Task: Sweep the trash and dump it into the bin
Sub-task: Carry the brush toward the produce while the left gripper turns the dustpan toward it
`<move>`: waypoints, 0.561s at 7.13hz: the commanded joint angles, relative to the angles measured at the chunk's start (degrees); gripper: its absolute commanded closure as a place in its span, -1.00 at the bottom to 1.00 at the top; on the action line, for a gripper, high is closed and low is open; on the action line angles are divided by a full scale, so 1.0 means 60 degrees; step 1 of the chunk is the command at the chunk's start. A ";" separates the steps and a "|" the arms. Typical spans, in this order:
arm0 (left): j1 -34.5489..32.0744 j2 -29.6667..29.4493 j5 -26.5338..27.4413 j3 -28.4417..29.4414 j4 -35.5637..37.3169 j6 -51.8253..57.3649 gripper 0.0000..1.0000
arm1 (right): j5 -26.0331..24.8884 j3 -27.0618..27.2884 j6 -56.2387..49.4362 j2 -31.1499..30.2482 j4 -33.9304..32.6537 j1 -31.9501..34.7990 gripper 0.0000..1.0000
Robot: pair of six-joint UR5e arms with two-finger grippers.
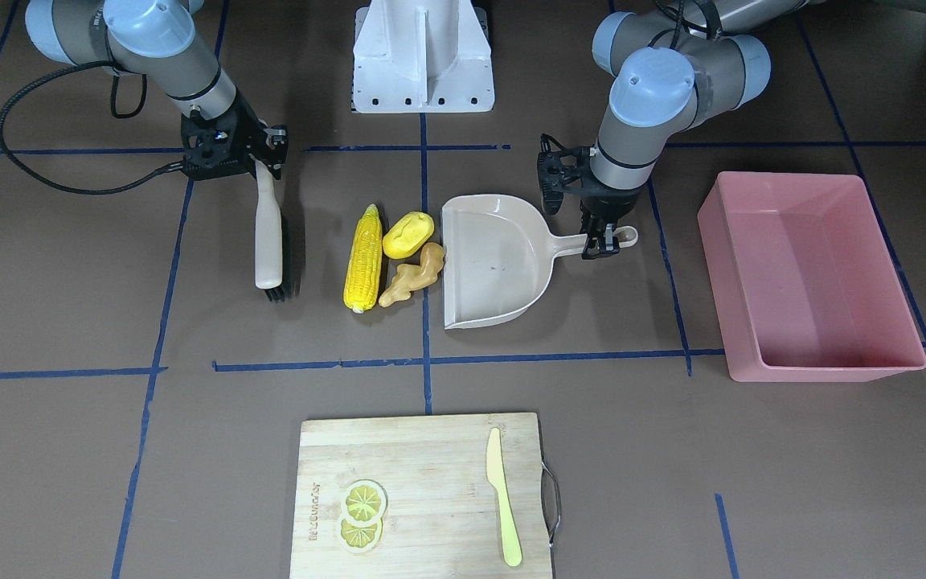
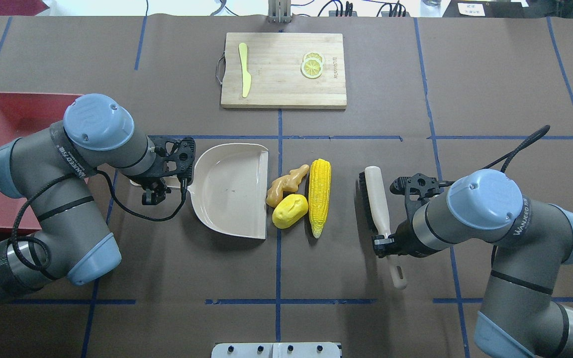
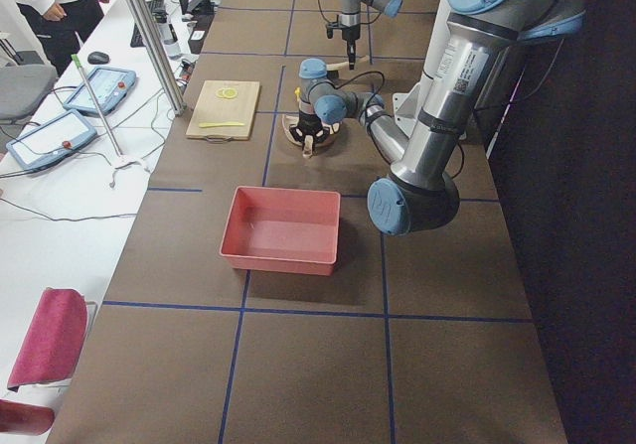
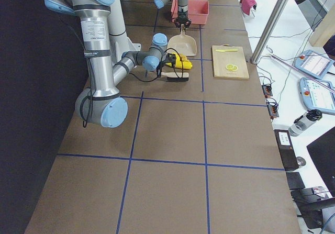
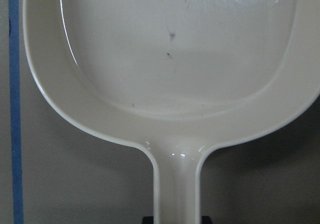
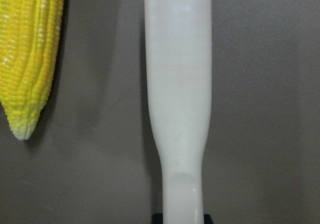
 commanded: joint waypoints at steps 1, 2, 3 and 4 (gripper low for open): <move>0.0225 -0.0076 0.0294 0.0032 0.0046 -0.0044 0.62 | -0.0136 -0.0414 0.0437 0.0594 0.0000 -0.0192 1.00; 0.0270 -0.0135 0.0630 0.0017 0.0075 -0.0044 0.62 | -0.0151 -0.0431 0.0539 0.0640 0.0000 -0.0251 1.00; 0.0314 -0.0135 0.0633 0.0003 0.0076 -0.0059 0.62 | -0.0166 -0.0446 0.0612 0.0684 0.0000 -0.0280 1.00; 0.0315 -0.0164 0.0648 -0.0026 0.0076 -0.0059 0.62 | -0.0166 -0.0489 0.0628 0.0830 0.0000 -0.0295 1.00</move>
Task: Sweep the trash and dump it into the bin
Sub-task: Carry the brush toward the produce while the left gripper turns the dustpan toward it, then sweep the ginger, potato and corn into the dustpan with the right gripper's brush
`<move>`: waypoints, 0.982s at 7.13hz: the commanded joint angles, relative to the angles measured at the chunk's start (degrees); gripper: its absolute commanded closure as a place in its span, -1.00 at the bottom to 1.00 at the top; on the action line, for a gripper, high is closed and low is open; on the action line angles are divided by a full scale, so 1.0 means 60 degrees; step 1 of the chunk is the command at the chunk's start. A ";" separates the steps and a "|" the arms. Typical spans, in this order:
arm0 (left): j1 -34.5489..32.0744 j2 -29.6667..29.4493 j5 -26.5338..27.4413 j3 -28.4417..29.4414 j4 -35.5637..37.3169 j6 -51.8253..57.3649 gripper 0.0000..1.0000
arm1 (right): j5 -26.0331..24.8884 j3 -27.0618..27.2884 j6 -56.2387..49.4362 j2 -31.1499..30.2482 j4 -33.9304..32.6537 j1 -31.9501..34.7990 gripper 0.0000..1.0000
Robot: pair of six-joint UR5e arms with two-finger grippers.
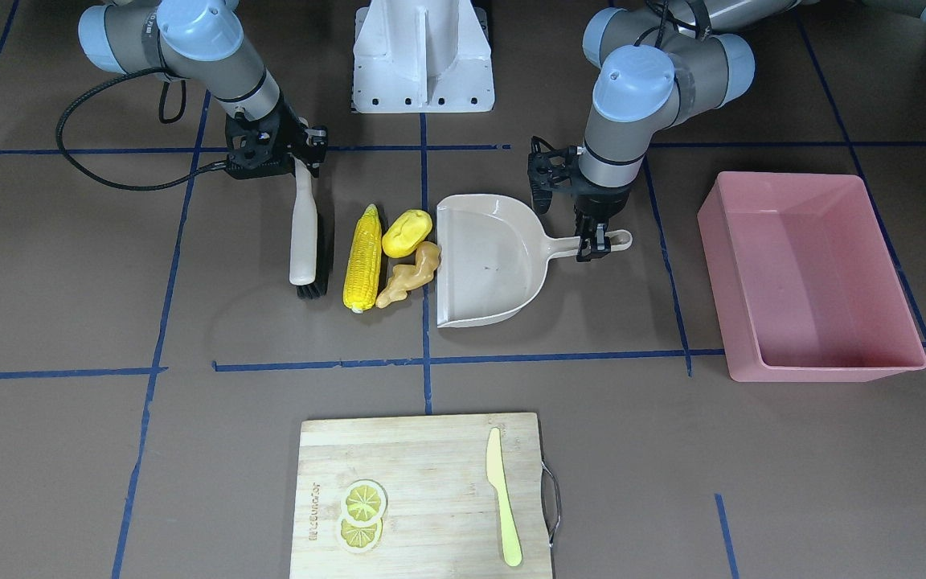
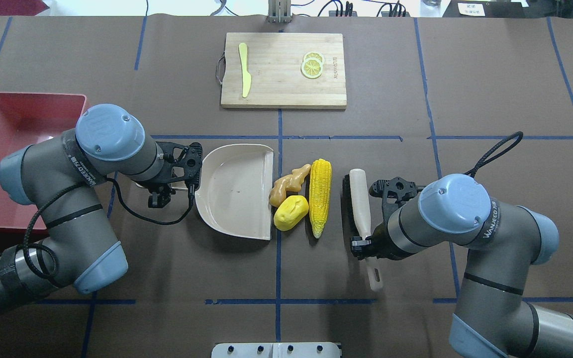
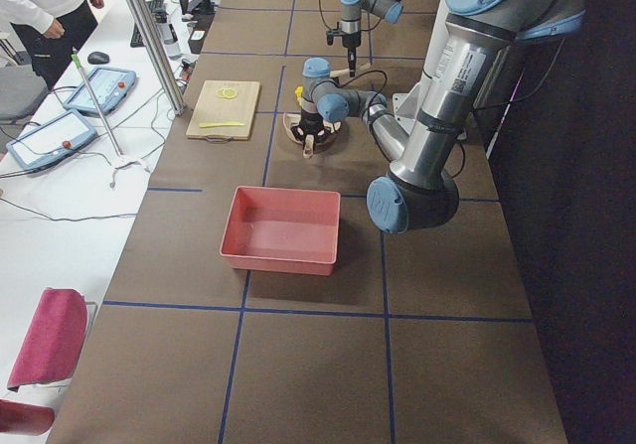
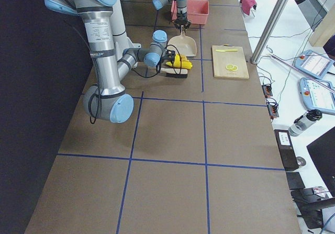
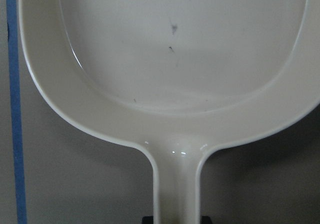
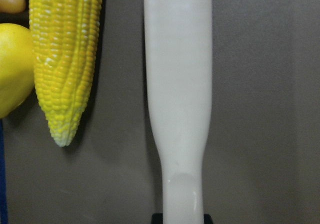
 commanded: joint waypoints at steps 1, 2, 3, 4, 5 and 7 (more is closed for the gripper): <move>0.0026 -0.0074 0.0058 -0.0041 0.0005 -0.0006 0.62 | -0.0011 -0.0166 0.0140 0.0274 0.0001 -0.0030 1.00; 0.0026 -0.0089 0.0261 -0.0070 0.0005 -0.0006 0.62 | -0.0025 -0.0356 0.0184 0.0536 -0.0014 -0.0030 1.00; 0.0026 -0.0104 0.0437 -0.0085 0.0020 -0.0006 0.62 | -0.0040 -0.0546 0.0243 0.0713 0.0000 -0.0030 1.00; 0.0026 -0.0133 0.0439 -0.0100 0.0150 -0.0006 0.62 | -0.0055 -0.0620 0.0243 0.0802 0.0001 -0.0045 1.00; 0.0040 -0.0409 0.0453 -0.0100 0.0645 -0.0006 0.62 | -0.0069 -0.0708 0.0243 0.0977 0.0001 -0.0030 1.00; 0.0113 -0.0587 0.0483 -0.0085 0.1030 -0.0021 0.62 | -0.0070 -0.0957 0.0287 0.1242 0.0001 -0.0030 1.00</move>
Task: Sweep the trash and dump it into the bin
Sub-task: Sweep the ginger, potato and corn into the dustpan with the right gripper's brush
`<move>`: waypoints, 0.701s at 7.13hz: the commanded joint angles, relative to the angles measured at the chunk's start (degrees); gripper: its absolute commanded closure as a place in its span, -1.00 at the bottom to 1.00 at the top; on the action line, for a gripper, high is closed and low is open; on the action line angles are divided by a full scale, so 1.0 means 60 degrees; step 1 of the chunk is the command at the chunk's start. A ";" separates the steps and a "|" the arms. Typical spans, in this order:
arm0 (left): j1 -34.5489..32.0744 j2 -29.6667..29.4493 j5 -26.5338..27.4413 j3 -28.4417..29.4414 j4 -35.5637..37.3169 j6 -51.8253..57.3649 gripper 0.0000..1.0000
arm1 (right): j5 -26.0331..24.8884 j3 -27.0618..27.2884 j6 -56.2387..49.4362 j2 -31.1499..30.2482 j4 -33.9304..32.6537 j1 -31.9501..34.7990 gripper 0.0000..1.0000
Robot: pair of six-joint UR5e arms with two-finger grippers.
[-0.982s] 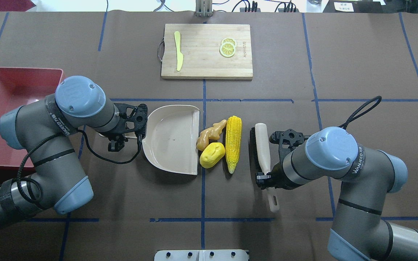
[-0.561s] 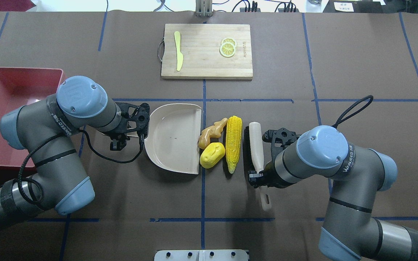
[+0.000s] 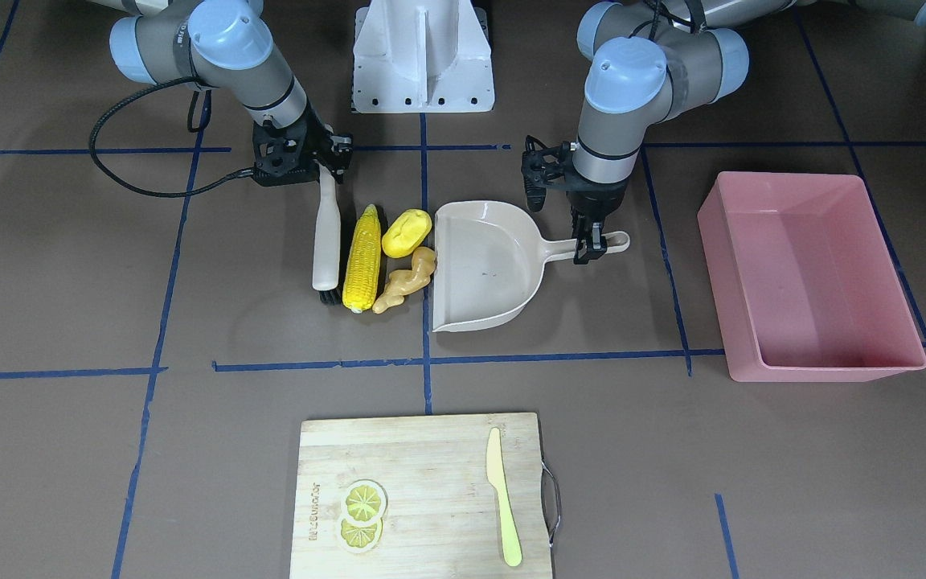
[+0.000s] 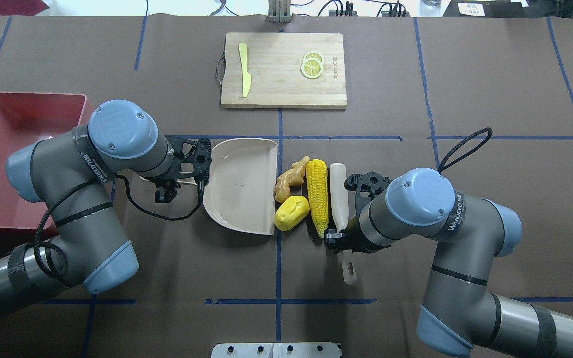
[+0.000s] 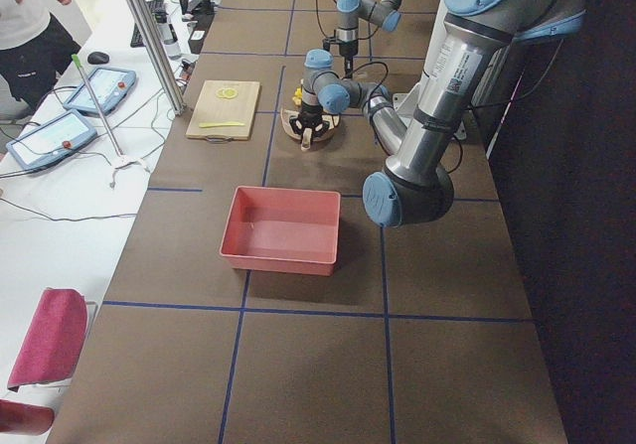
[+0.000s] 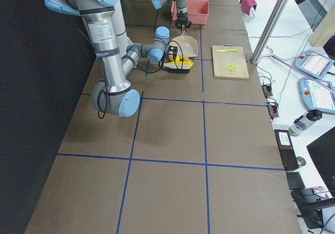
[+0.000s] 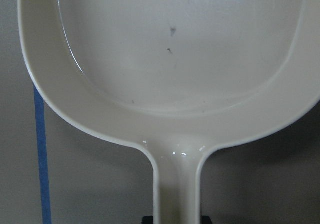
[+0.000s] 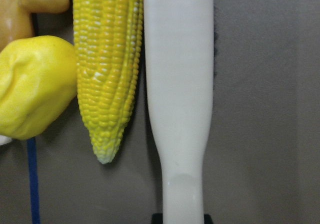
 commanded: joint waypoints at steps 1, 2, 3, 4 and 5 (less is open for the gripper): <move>0.0073 -0.0123 0.0151 -0.0004 0.0355 0.0009 0.62 | -0.0003 -0.0131 0.0028 0.0177 0.0000 0.0002 1.00; 0.0088 -0.0152 0.0181 -0.0033 0.0415 0.0009 0.62 | -0.0003 -0.0145 0.0028 0.0206 0.0000 -0.0013 1.00; 0.0117 -0.0196 0.0181 -0.0033 0.0444 -0.0005 0.62 | -0.0003 -0.0204 0.0042 0.0294 0.0000 -0.0013 1.00; 0.0248 -0.0559 0.0225 -0.0033 0.1126 -0.0005 0.62 | -0.0003 -0.0233 0.0042 0.0338 0.0015 -0.0013 1.00; 0.0510 -0.0809 0.0559 -0.0019 0.1495 -0.0005 0.62 | -0.0003 -0.0233 0.0057 0.0454 0.0000 -0.0013 1.00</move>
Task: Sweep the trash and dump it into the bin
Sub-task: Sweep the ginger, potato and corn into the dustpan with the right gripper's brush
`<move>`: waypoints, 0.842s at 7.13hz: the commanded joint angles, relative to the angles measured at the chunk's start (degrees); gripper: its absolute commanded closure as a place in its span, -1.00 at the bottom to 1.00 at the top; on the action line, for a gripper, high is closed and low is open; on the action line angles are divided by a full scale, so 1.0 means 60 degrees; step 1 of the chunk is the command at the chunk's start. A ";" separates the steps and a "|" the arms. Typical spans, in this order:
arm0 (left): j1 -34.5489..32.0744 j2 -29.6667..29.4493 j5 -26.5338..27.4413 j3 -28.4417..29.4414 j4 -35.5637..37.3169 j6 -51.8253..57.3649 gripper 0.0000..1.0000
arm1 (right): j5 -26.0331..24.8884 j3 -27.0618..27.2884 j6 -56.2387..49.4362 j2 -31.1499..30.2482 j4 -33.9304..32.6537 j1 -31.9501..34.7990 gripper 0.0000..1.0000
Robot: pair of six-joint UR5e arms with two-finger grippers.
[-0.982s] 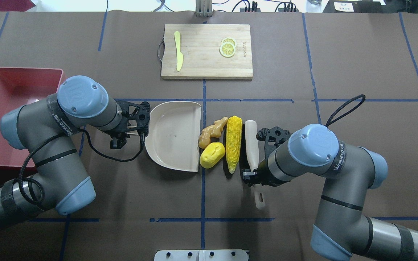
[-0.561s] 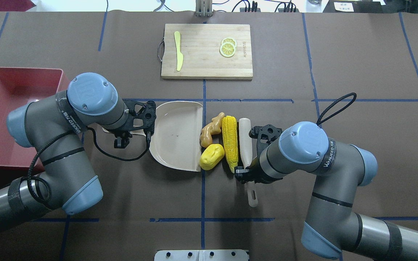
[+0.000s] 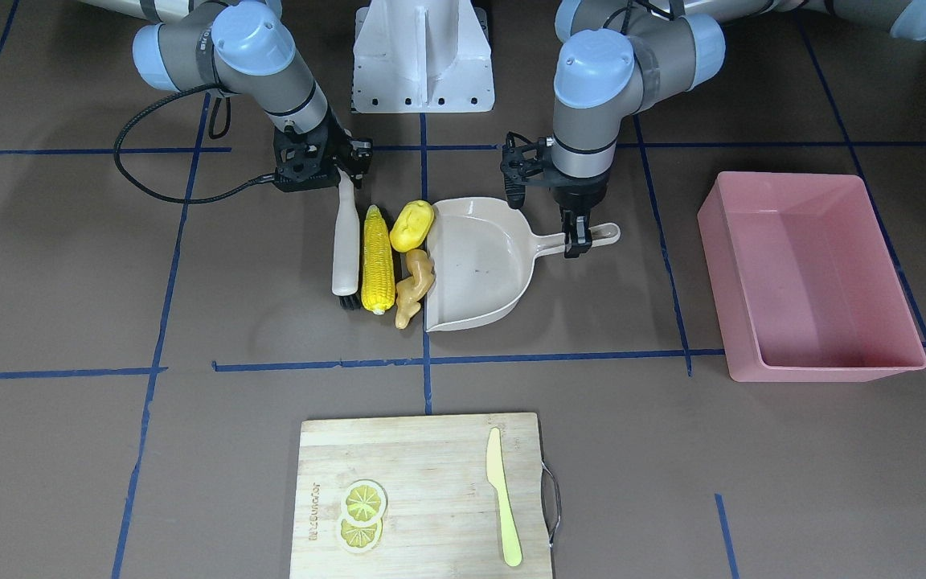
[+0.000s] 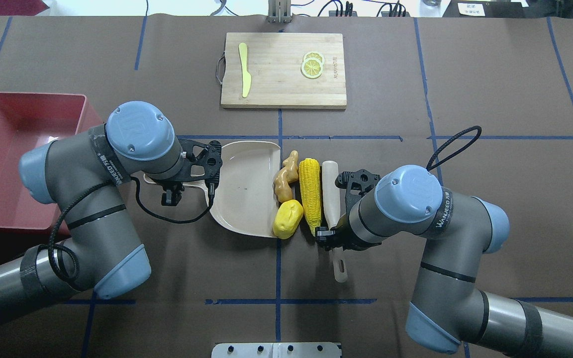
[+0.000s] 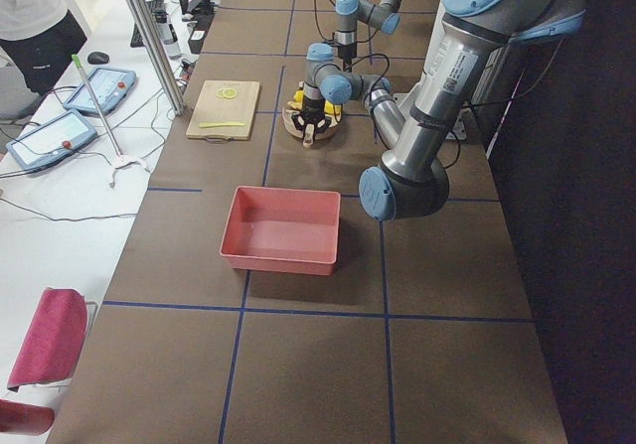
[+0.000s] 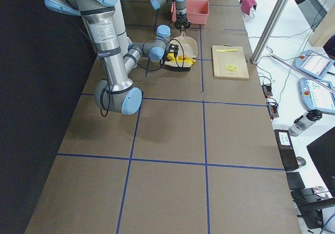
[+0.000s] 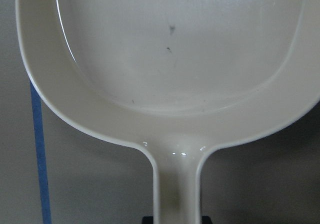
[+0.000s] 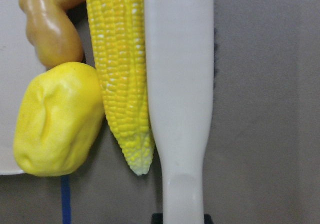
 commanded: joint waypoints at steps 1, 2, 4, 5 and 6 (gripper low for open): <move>0.0481 -0.0391 0.0477 0.0082 0.0499 -0.0089 0.63 | 0.0000 -0.0018 0.0144 0.0219 -0.0006 -0.0044 1.00; 0.0513 -0.0478 0.0508 0.0141 0.0470 -0.0452 0.62 | 0.0000 -0.0018 0.0319 0.0351 -0.0006 -0.0088 1.00; 0.0702 -0.0655 0.0509 0.0273 0.0440 -0.0732 0.62 | 0.0015 -0.0047 0.0438 0.0469 0.0023 -0.0176 1.00; 0.0747 -0.0771 0.0494 0.0404 0.0440 -0.0792 0.63 | 0.0015 -0.0105 0.0453 0.0527 0.0066 -0.0206 1.00; 0.0747 -0.0830 0.0494 0.0507 0.0382 -0.0996 0.62 | 0.0015 -0.0106 0.0612 0.0644 0.0023 -0.0279 1.00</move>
